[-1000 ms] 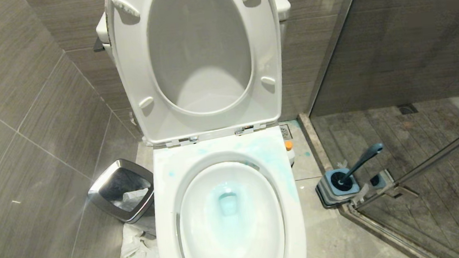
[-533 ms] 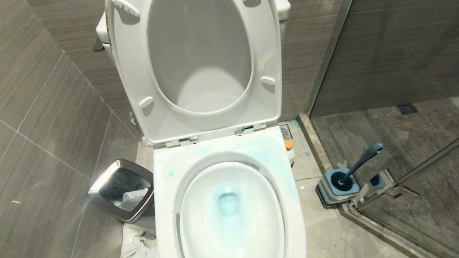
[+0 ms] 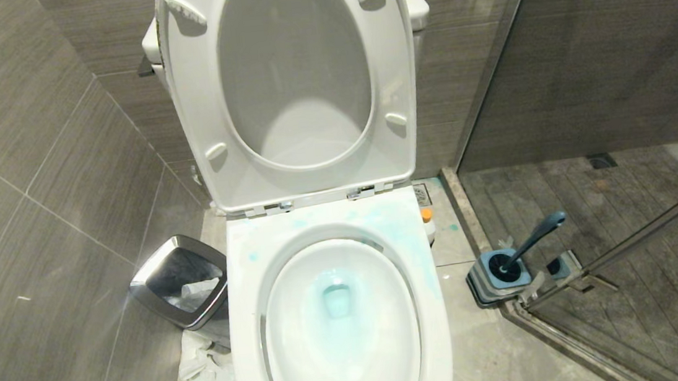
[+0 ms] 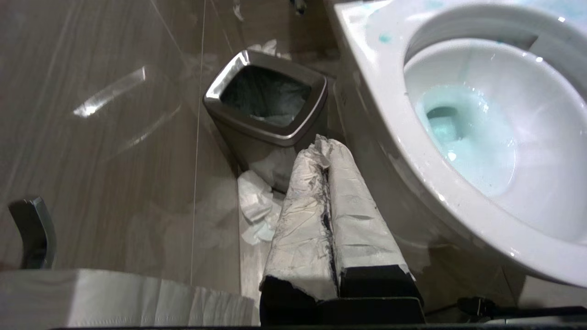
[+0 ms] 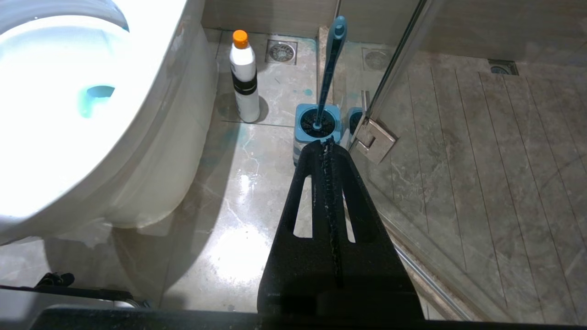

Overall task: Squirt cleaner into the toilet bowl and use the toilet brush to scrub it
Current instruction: Flush the toilet

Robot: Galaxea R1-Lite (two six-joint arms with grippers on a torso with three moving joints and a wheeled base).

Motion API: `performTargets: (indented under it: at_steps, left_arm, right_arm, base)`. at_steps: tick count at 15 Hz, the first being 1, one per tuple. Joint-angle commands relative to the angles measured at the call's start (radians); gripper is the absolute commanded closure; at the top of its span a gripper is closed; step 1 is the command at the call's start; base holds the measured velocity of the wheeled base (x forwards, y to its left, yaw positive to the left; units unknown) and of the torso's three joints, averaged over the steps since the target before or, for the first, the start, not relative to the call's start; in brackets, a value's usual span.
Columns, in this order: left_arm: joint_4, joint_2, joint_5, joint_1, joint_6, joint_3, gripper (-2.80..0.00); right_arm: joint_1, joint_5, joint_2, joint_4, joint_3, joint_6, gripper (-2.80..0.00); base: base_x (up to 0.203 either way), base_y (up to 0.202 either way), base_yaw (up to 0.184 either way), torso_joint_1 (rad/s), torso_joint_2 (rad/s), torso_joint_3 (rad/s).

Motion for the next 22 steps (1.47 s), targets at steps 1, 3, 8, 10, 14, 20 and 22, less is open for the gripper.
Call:
performTargets:
  at_steps: [1, 3, 8, 10, 14, 20, 22]
  left_arm:
    - [-0.009, 0.0, -0.018, 0.001, 0.01, -0.088, 0.0]
    - [-0.004, 0.016, -0.034, 0.001, 0.019, -0.197, 0.0]
    - [0.096, 0.227, -0.056, 0.018, 0.035, -0.593, 0.0]
    - [0.134, 0.385, -0.058, 0.015, 0.05, -0.797, 0.0]
    - [0.319, 0.667, -0.057, 0.002, 0.138, -1.175, 0.0]
    - [0.442, 1.073, -0.058, -0.063, 0.13, -1.506, 0.0]
    - [0.444, 1.251, -0.059, -0.075, 0.088, -1.626, 0.0]
  right_arm:
    - [0.0, 0.001, 0.002, 0.0, 0.0, -0.002, 0.0]
    - [0.0, 0.001, 0.002, 0.0, 0.0, -0.001, 0.0]
    - [0.0, 0.001, 0.002, 0.0, 0.0, 0.0, 0.0]
    - [0.0, 0.001, 0.002, 0.0, 0.0, -0.001, 0.0]
    - [0.0, 0.0, 0.002, 0.0, 0.0, -0.001, 0.0]
    - [0.0, 0.001, 0.002, 0.0, 0.0, -0.002, 0.0]
    - [0.0, 0.001, 0.002, 0.0, 0.0, -0.001, 0.0]
  base:
    - [0.0, 0.0, 0.0, 0.0, 0.0, 0.0]
    - [0.0, 0.0, 0.0, 0.0, 0.0, 0.0]
    - [0.0, 0.0, 0.0, 0.0, 0.0, 0.0]
    - [0.0, 0.0, 0.0, 0.0, 0.0, 0.0]
    - [0.0, 0.0, 0.0, 0.0, 0.0, 0.0]
    - [0.0, 0.0, 0.0, 0.0, 0.0, 0.0]
    - [0.0, 0.0, 0.0, 0.0, 0.0, 0.0]
